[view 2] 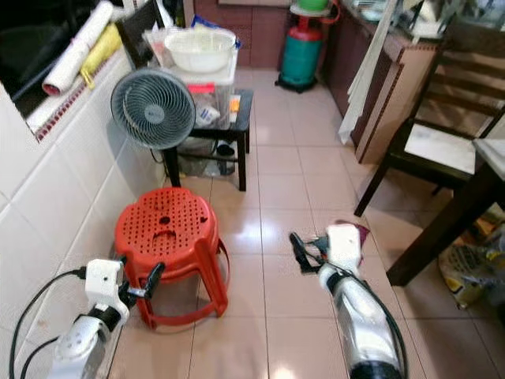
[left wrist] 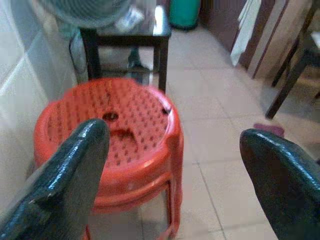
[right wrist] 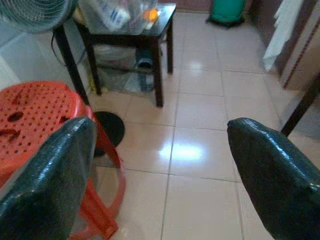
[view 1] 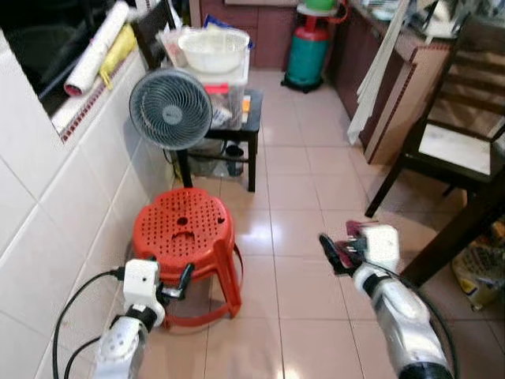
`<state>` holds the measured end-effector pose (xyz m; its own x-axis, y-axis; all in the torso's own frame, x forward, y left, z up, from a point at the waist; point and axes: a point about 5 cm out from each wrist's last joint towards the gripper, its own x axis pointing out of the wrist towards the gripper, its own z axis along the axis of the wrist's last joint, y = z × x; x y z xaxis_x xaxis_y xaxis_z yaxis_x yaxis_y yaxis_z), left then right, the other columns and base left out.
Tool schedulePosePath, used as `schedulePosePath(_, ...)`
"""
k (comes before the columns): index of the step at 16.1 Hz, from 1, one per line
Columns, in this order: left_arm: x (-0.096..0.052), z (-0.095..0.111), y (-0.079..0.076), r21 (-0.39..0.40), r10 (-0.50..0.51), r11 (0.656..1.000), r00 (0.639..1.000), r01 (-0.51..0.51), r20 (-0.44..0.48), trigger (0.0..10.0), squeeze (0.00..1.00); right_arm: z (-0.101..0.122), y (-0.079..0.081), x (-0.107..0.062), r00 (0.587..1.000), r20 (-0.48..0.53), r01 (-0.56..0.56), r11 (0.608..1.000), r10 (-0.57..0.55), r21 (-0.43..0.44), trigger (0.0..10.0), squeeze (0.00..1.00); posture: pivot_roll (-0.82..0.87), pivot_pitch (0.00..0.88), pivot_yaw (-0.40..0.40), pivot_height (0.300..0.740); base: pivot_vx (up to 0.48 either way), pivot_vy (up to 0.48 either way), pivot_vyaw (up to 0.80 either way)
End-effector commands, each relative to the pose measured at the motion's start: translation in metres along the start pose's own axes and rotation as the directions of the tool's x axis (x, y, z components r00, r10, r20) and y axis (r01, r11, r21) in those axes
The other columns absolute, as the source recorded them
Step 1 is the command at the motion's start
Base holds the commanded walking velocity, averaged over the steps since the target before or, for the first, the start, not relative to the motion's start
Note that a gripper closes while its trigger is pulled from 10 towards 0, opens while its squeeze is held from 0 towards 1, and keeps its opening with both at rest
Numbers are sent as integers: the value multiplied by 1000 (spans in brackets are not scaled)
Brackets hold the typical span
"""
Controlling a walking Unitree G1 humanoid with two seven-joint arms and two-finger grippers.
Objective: Setting the table
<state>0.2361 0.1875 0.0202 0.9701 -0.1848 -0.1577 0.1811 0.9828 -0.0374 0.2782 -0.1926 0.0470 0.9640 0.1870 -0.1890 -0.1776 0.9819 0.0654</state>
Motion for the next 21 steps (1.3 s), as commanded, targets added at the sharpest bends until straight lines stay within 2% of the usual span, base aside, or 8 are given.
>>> schedulePosePath(1,-4,0,-1,-12,16,1000,1000,-16,-3,10000,0,2,-3,-6,1000,-1,21,1000,-21,13,10000,0,-80,0,-6,740,0,0,0)
schedulePosePath(2,-11,4,-1,-7,23,1000,1000,-23,8,10000,0,1,-2,-19,999,25,43,999,-44,33,10000,0,-72,0,-2,740,0,0,0)
schedulePosePath(3,-15,5,-1,0,23,1000,1000,-24,12,10000,0,0,-3,-25,996,39,82,994,-85,66,10000,0,-70,0,3,740,0,0,0)
schedulePosePath(4,-21,9,6,-22,76,997,997,-76,14,10000,0,1,-2,-34,990,46,131,986,-136,104,10000,0,-76,5,13,740,0,0,0)
schedulePosePath(6,-26,12,6,-15,79,997,997,-78,12,10000,0,0,2,-39,990,23,137,984,-140,111,10000,0,-88,13,27,740,0,0,-269)
schedulePosePath(9,-27,12,3,-20,29,999,1000,-29,-9,10000,0,-1,6,-43,991,7,129,986,-130,103,10000,0,-97,26,29,740,0,0,-800)
schedulePosePath(14,-20,11,10,-57,50,997,999,-52,-20,10000,0,8,13,-38,994,1,108,990,-108,87,10000,0,-92,37,25,740,0,0,-788)
schedulePosePath(21,-23,12,3,-78,5,997,1000,-7,-20,10000,0,7,22,-40,997,-18,78,993,-77,87,10000,0,-92,63,23,740,35,0,-788)
